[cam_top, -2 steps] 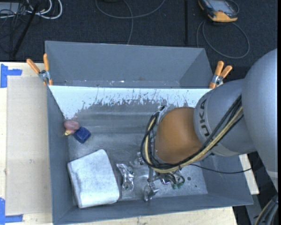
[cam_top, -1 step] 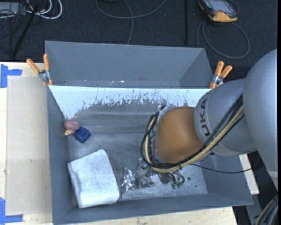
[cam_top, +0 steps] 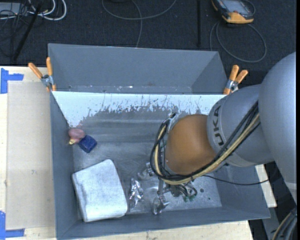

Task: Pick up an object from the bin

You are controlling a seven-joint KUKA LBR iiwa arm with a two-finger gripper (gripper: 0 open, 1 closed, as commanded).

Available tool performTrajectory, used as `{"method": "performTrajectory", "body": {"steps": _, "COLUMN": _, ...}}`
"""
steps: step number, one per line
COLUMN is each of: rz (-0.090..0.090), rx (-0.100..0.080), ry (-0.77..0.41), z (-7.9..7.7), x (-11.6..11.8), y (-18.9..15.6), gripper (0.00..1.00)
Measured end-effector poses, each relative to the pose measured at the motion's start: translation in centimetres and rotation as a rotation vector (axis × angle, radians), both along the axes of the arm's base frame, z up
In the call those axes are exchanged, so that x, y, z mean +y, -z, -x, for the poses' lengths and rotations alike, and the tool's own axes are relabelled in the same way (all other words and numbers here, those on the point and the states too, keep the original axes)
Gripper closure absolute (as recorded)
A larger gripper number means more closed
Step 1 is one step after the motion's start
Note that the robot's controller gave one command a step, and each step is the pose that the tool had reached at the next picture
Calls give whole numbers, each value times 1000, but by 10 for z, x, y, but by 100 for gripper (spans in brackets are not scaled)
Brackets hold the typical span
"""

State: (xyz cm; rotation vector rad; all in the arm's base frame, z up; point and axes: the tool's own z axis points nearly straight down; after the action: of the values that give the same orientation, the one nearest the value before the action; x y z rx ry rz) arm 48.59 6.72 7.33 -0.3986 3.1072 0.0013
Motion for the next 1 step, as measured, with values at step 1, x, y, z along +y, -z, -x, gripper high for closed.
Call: {"method": "performTrajectory", "body": {"steps": 1, "rz": 1, "rx": -13, "ry": -117, "z": 9, "x": 32, "y": -8, "gripper": 0}}
